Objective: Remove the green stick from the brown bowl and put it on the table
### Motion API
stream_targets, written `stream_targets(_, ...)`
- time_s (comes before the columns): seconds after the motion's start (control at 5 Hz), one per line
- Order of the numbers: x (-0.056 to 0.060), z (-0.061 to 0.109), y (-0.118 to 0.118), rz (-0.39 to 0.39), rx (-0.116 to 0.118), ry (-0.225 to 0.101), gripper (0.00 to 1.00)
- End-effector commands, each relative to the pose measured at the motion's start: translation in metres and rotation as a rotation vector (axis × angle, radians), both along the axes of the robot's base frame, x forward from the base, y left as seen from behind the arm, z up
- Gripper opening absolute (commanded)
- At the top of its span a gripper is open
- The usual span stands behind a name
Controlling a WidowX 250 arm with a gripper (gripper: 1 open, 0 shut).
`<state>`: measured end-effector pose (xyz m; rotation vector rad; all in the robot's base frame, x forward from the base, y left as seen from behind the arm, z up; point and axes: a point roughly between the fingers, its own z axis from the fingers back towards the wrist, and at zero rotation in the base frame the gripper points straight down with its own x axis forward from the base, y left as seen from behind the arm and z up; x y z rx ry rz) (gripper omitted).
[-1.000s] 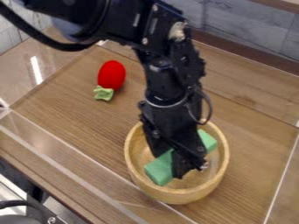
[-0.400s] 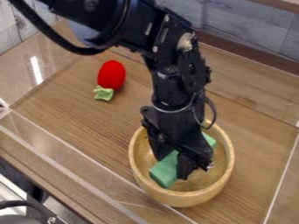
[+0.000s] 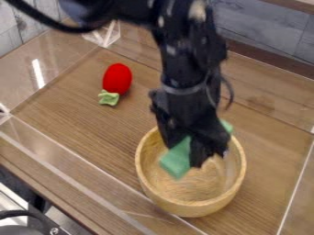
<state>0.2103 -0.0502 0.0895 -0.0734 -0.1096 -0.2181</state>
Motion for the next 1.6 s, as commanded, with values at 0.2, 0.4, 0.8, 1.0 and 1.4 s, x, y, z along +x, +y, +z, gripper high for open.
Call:
stream_targets(0.2, 0.026, 0.031, 0.041, -0.199, 0.084, -0.121, 0.0)
stream_targets(0.4, 0.031, 0.03, 0.053, -0.268, 0.107, -0.134, 0.0)
stream_targets(0.8, 0.025, 0.011, 0.073, -0.232, 0.136, -0.164, 0.0)
stream_targets(1.0, 0.021, 0.002, 0.085, -0.231, 0.141, -0.18, 0.0)
stream_targets(1.4, 0.022, -0.008, 0.091, -0.146, 0.129, -0.172, 0.0)
